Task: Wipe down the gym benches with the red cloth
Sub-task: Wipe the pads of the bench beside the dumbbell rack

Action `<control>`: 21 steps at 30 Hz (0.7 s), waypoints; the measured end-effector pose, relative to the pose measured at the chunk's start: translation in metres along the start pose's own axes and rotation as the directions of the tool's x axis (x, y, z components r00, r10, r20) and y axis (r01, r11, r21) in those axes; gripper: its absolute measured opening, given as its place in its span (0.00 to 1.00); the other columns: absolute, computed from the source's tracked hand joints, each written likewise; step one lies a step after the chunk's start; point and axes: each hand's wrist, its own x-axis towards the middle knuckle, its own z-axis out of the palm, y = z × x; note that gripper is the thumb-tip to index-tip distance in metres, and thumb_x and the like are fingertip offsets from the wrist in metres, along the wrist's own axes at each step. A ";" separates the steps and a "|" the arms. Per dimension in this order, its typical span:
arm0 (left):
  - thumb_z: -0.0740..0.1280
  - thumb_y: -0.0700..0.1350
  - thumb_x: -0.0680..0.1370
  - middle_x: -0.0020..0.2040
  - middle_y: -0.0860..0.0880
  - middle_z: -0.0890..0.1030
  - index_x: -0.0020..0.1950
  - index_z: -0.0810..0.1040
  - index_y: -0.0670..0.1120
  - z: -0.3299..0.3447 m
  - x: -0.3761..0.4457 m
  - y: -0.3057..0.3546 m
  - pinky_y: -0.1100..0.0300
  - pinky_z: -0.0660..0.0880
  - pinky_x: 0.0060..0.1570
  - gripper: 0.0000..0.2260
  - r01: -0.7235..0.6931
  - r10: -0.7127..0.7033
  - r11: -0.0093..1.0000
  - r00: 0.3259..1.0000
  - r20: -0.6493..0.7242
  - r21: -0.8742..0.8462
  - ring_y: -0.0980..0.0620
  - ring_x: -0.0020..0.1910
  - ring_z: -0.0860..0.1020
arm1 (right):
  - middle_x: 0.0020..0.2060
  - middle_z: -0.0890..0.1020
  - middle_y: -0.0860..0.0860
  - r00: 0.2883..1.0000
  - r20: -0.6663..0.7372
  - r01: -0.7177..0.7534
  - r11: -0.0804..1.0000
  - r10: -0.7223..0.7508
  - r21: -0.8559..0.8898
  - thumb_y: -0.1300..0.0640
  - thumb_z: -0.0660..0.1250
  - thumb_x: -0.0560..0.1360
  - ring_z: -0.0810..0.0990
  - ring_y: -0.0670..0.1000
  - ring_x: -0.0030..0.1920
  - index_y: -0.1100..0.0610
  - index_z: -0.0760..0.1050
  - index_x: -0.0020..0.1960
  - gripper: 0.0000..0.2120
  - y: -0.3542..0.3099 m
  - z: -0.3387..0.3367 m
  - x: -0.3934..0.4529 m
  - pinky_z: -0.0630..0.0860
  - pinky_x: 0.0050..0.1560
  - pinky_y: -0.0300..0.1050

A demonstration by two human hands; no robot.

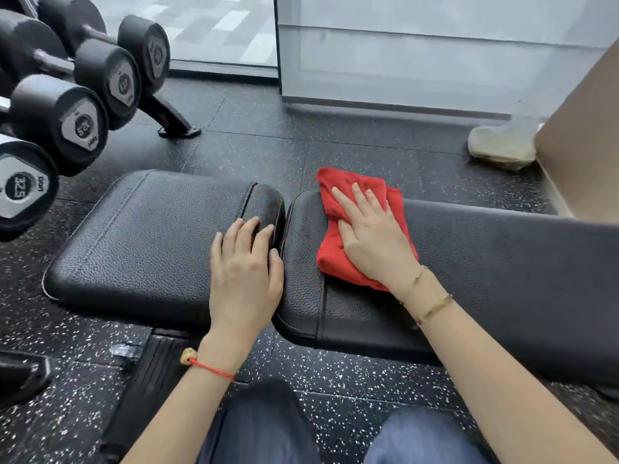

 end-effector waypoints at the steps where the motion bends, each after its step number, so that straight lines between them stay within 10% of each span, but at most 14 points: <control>1: 0.57 0.49 0.79 0.70 0.45 0.74 0.68 0.75 0.45 0.000 0.000 -0.001 0.43 0.61 0.74 0.20 -0.004 0.004 1.000 1.000 -0.003 0.001 0.43 0.72 0.68 | 0.79 0.50 0.53 1.000 0.002 -0.004 1.000 0.004 -0.006 0.52 0.52 0.81 0.50 0.56 0.78 0.46 0.49 0.78 0.27 -0.003 0.000 0.004 0.44 0.77 0.53; 9: 0.59 0.48 0.77 0.70 0.44 0.74 0.68 0.75 0.44 0.001 -0.002 -0.005 0.43 0.60 0.74 0.20 -0.026 0.026 0.999 1.000 -0.015 -0.045 0.42 0.72 0.68 | 0.79 0.50 0.49 0.992 0.053 0.117 0.993 -0.117 -0.002 0.50 0.53 0.81 0.49 0.52 0.78 0.42 0.47 0.78 0.28 0.000 -0.002 -0.075 0.47 0.78 0.51; 17: 0.62 0.48 0.79 0.68 0.42 0.74 0.66 0.76 0.44 -0.001 0.000 0.004 0.41 0.60 0.73 0.17 0.004 -0.004 1.000 1.000 0.005 -0.010 0.41 0.71 0.68 | 0.79 0.51 0.54 0.981 -0.038 -0.189 0.982 0.189 0.001 0.51 0.53 0.81 0.50 0.56 0.78 0.47 0.51 0.78 0.26 0.032 -0.006 -0.029 0.44 0.77 0.54; 21: 0.62 0.49 0.79 0.69 0.41 0.73 0.67 0.75 0.44 -0.004 -0.001 0.011 0.39 0.58 0.73 0.18 0.039 -0.037 0.997 0.999 0.024 -0.060 0.40 0.71 0.67 | 0.79 0.51 0.54 0.999 0.001 -0.049 0.999 0.049 -0.001 0.51 0.53 0.81 0.50 0.57 0.78 0.47 0.51 0.78 0.27 0.021 -0.002 -0.021 0.45 0.77 0.55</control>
